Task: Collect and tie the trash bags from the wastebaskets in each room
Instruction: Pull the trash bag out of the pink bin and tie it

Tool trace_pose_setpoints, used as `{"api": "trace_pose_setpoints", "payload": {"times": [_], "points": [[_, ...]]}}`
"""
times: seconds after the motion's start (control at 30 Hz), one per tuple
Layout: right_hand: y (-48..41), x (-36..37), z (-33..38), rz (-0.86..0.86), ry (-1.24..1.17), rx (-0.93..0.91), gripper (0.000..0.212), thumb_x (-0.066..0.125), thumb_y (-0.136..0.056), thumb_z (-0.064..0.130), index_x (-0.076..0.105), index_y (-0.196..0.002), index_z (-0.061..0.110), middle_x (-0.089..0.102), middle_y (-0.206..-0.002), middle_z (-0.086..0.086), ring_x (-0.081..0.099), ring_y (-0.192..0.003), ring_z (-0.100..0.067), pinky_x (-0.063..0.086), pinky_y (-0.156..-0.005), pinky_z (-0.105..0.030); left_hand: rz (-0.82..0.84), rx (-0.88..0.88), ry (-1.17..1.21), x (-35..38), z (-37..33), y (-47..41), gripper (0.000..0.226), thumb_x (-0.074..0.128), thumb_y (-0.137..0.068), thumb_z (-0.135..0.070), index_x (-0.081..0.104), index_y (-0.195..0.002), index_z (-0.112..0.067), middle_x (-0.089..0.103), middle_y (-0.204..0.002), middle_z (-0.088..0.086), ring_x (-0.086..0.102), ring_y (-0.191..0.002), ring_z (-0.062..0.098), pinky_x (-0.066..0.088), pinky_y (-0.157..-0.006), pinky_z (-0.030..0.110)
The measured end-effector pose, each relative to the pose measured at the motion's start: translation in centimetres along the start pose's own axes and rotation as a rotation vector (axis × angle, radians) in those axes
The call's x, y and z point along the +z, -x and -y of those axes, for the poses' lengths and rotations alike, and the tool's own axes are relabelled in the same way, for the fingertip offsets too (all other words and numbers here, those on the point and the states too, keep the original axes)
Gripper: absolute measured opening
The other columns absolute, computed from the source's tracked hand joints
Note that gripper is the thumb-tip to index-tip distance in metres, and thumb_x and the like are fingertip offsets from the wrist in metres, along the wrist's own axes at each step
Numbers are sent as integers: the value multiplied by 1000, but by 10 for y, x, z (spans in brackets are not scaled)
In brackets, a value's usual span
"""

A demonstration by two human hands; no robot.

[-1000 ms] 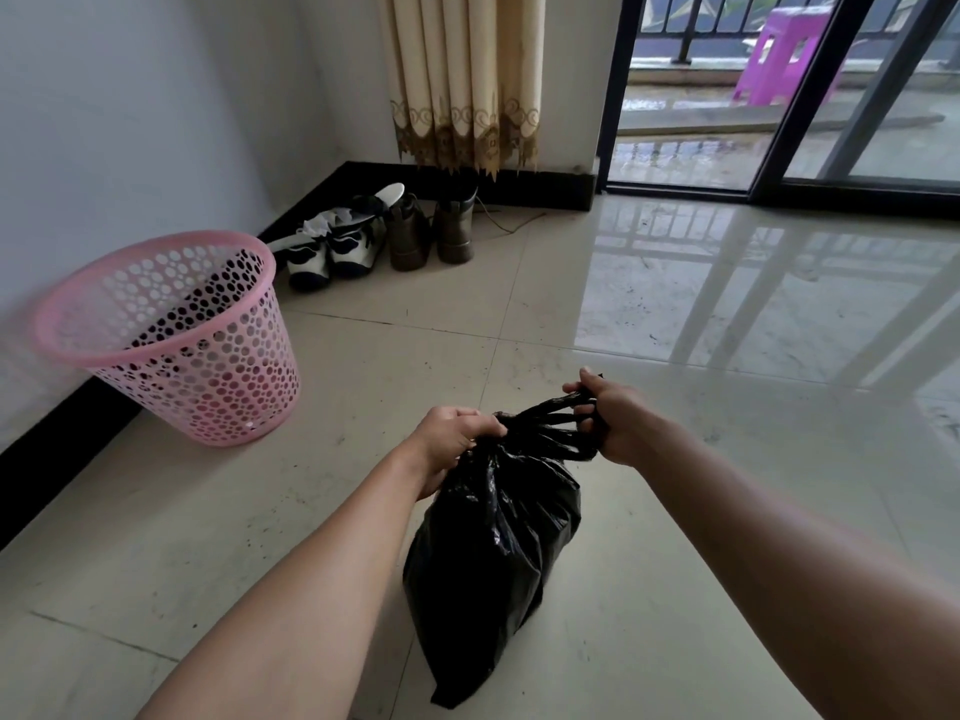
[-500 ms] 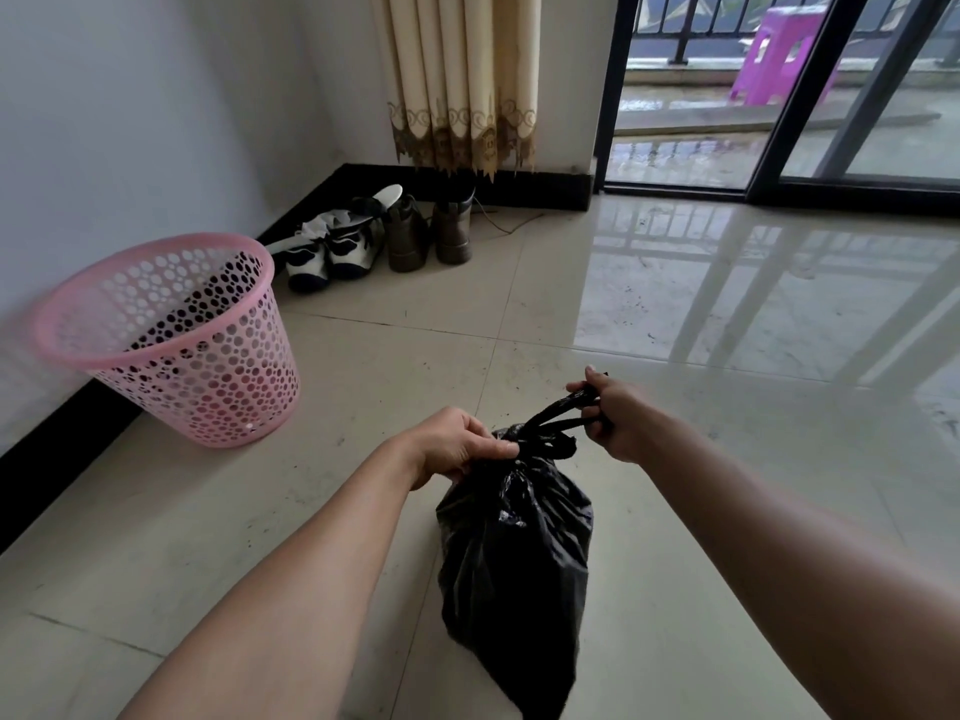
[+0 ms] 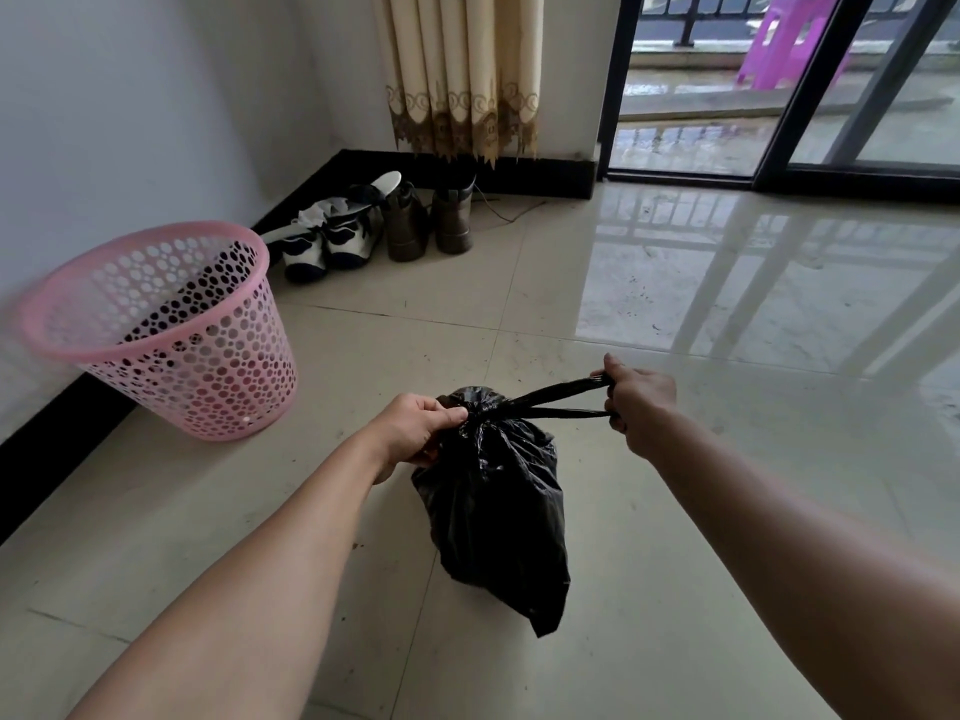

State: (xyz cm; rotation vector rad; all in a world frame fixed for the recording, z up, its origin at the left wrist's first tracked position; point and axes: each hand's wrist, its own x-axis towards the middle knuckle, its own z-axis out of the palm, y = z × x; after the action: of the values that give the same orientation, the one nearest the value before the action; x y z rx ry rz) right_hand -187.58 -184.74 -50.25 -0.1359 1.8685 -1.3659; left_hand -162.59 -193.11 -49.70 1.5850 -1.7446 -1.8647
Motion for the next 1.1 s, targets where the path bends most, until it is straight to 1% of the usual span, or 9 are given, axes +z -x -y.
{"api": "trace_pose_setpoints", "payload": {"times": [0.1, 0.2, 0.27, 0.33, 0.47, 0.63, 0.77, 0.9, 1.1], "points": [[-1, -5, 13, 71, -32, -10, 25, 67, -91, 30, 70, -79, 8, 42, -52, 1, 32, -32, -7, 22, -32, -16, -97, 3, 167, -2, -7, -1, 30, 67, -86, -33, 48, -68, -19, 53, -56, -3, 53, -48, 13, 45, -51, 24], [10, -1, 29, 182, -83, -44, 22, 72, -86, 31, 68, -85, 9, 41, -52, 5, 32, -33, -5, 24, -33, -16, -364, 27, 348, -13, -14, -3, 26, 65, -87, -31, 47, -75, -17, 51, -57, 0, 50, -50, 17, 45, -48, 23], [20, 1, 34, 268, -102, -98, 21, 76, -82, 30, 66, -84, 11, 41, -51, 6, 34, -38, -6, 25, -36, -18, -516, 50, 341, -19, -9, -5, 23, 64, -87, -26, 47, -75, -16, 52, -58, 3, 50, -47, 16, 43, -47, 21], [28, 3, 27, 301, -37, -120, 17, 77, -80, 25, 69, -87, 12, 45, -54, 5, 40, -43, -8, 31, -39, -19, -579, -28, 215, -21, 12, -7, 22, 64, -84, -26, 48, -73, -17, 55, -63, 6, 51, -47, 18, 42, -50, 23], [54, -8, 6, 303, 119, -52, 11, 77, -80, 18, 70, -86, 12, 61, -67, 2, 59, -60, -11, 50, -55, -25, -531, -315, 96, -15, 66, 27, 20, 65, -82, -27, 51, -72, -17, 61, -69, 7, 55, -54, 22, 45, -57, 28], [103, -20, 16, 248, 452, -38, 12, 76, -79, 18, 68, -74, 11, 61, -66, -2, 56, -62, -15, 47, -59, -30, -406, -440, -32, -5, 56, 95, 11, 62, -81, -25, 60, -76, -16, 65, -70, 7, 62, -62, 25, 51, -63, 31], [145, -25, 53, 218, 696, -114, 10, 74, -77, 28, 69, -73, 21, 55, -56, 9, 49, -52, -12, 36, -55, -25, -329, -439, -132, -10, 2, 149, 13, 64, -83, -25, 58, -75, -16, 65, -71, 7, 65, -70, 28, 55, -74, 36], [199, -36, 108, 209, 888, -139, 19, 71, -78, 34, 71, -97, 29, 68, -80, 7, 62, -73, -15, 40, -65, -24, -265, -451, -169, -24, -61, 206, 14, 63, -84, -23, 57, -75, -14, 66, -81, 13, 63, -75, 30, 53, -75, 38], [284, -88, 205, 182, 1028, -108, 20, 66, -81, 32, 71, -100, 29, 73, -95, 2, 66, -86, -21, 47, -68, -27, -203, -450, -233, -38, -179, 293, 15, 62, -82, -20, 56, -69, -15, 65, -74, 13, 60, -69, 27, 46, -65, 32]]}}
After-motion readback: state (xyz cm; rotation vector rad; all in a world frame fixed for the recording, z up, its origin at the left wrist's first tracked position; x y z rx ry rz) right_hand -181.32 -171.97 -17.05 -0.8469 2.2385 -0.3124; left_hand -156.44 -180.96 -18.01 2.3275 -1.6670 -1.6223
